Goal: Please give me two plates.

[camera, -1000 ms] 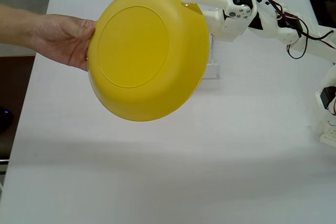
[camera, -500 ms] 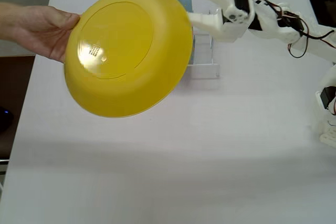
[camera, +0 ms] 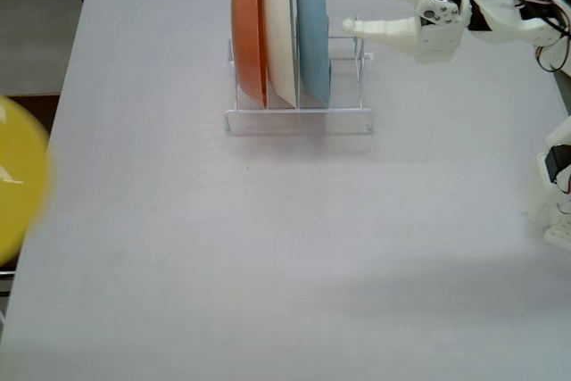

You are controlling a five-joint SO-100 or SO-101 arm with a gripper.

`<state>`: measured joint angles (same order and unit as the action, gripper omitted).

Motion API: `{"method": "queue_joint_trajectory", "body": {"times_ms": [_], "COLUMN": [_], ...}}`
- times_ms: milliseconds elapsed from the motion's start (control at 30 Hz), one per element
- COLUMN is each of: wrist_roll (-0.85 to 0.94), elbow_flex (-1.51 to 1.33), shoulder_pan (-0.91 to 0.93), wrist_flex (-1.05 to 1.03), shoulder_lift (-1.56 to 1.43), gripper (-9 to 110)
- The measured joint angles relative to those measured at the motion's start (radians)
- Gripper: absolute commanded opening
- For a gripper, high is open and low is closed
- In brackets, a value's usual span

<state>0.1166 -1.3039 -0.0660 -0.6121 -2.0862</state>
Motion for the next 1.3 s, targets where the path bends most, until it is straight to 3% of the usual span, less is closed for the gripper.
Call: {"method": "queue_joint_trajectory", "body": {"times_ms": [167,233,633,1300], "wrist_roll": [-0.058,-0.074,-0.069,0.187], "elbow_flex": [-0.160,-0.247,-0.483,-0.468], "shoulder_pan": [0.041,0.060,0.321,0.635], "wrist_flex": [-0.055,-0.055,-0.060,-0.060], "shoulder_lift": [-0.124,-0.189,-0.321,-0.089], "gripper": [10,0,0,0]}}
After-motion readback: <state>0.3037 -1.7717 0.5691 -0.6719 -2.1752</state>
